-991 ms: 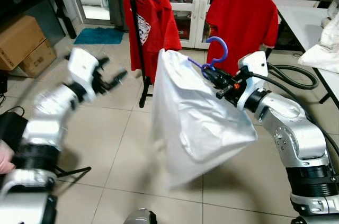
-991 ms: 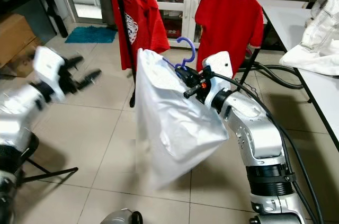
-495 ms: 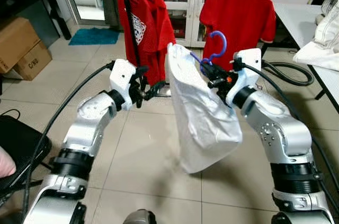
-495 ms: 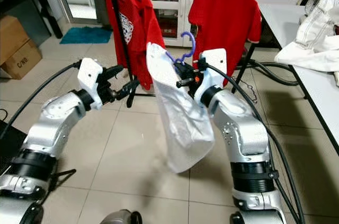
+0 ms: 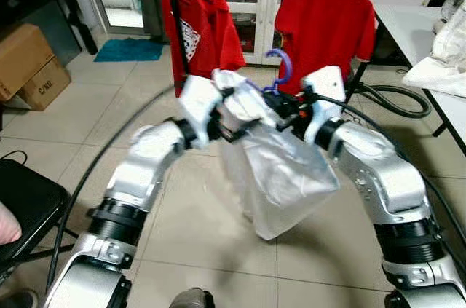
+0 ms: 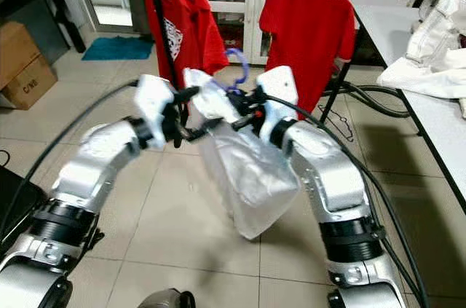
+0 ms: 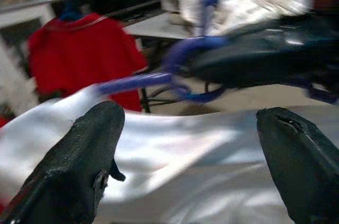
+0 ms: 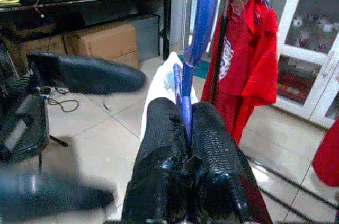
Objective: Hang hanger
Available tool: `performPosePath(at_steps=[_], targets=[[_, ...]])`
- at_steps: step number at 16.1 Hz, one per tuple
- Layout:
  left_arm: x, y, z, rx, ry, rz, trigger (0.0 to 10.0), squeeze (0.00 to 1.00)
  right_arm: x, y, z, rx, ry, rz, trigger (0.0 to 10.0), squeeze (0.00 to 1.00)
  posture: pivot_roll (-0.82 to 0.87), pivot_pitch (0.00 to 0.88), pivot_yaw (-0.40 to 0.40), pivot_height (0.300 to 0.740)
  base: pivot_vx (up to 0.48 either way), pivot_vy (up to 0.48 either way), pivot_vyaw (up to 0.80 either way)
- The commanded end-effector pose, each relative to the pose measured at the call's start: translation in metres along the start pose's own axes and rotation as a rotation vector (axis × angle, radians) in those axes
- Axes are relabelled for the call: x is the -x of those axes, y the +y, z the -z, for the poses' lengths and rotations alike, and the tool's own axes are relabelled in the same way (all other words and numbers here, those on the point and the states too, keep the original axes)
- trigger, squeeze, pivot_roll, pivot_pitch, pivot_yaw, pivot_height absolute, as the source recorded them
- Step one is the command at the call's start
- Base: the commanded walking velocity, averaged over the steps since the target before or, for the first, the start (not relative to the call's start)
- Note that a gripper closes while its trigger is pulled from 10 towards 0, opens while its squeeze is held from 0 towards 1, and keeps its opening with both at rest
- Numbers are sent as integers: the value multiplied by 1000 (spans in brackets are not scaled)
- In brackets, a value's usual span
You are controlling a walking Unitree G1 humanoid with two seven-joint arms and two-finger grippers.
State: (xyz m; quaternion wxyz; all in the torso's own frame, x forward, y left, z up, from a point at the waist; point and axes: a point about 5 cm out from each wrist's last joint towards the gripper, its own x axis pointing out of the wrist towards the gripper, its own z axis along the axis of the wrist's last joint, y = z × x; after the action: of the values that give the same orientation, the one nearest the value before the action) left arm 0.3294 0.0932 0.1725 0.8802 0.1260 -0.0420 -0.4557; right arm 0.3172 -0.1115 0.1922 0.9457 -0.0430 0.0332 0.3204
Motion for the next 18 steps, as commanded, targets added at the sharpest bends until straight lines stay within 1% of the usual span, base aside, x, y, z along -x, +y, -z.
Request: performPosePath(at_steps=[1, 2, 4, 5, 6, 7, 8, 9, 11, 15, 18], targets=[[0, 1, 2, -107, 49, 25, 10000, 878, -2, 3, -14, 55, -51, -23, 10000, 0, -16, 0, 53, 740, 0, 0, 0], [-1, 2, 5, -132, 74, 33, 10000, 0, -3, 5, -14, 60, -49, -30, 10000, 0, -15, 0, 53, 740, 0, 0, 0], [0, 2, 14, -209, 149, 71, 10000, 0, -4, 8, -14, 65, -51, -58, 10000, 0, -18, 0, 58, 740, 0, 0, 0], [3, 6, 16, -255, 191, 75, 10000, 0, -4, 11, -16, 56, -62, -78, 10000, 0, -20, 0, 60, 740, 0, 0, 0], [4, 8, 16, -263, 195, 68, 10000, 0, -4, 11, -17, 51, -66, -82, 10000, 0, -20, 0, 60, 740, 0, 0, 0], [4, 13, 17, -289, 197, 53, 8824, 0, -3, 11, -19, 34, -77, -87, 10000, 0, -19, 0, 60, 740, 0, 0, 0], [3, 13, 17, -300, 196, 59, 5059, 0, -3, 11, -19, 32, -79, -87, 10000, 0, -18, 0, 60, 740, 0, 0, 0], [2, 13, 16, -311, 185, 58, 0, 0, -3, 11, -19, 30, -79, -90, 10000, 0, -19, 0, 60, 740, 0, 0, 0], [-1, 14, 15, -316, 167, 55, 0, 0, -3, 12, -19, 24, -81, -93, 10000, 0, -19, 0, 62, 740, 0, 0, 0], [-2, 11, 24, -310, 177, 83, 0, 0, -3, 12, -18, 0, -83, -99, 10000, 0, -21, 0, 64, 740, 0, 0, 0], [-2, 11, 29, -304, 189, 83, 0, 0, -3, 14, -16, -7, -77, -109, 10000, 0, -21, 0, 65, 740, 0, 0, 0]])
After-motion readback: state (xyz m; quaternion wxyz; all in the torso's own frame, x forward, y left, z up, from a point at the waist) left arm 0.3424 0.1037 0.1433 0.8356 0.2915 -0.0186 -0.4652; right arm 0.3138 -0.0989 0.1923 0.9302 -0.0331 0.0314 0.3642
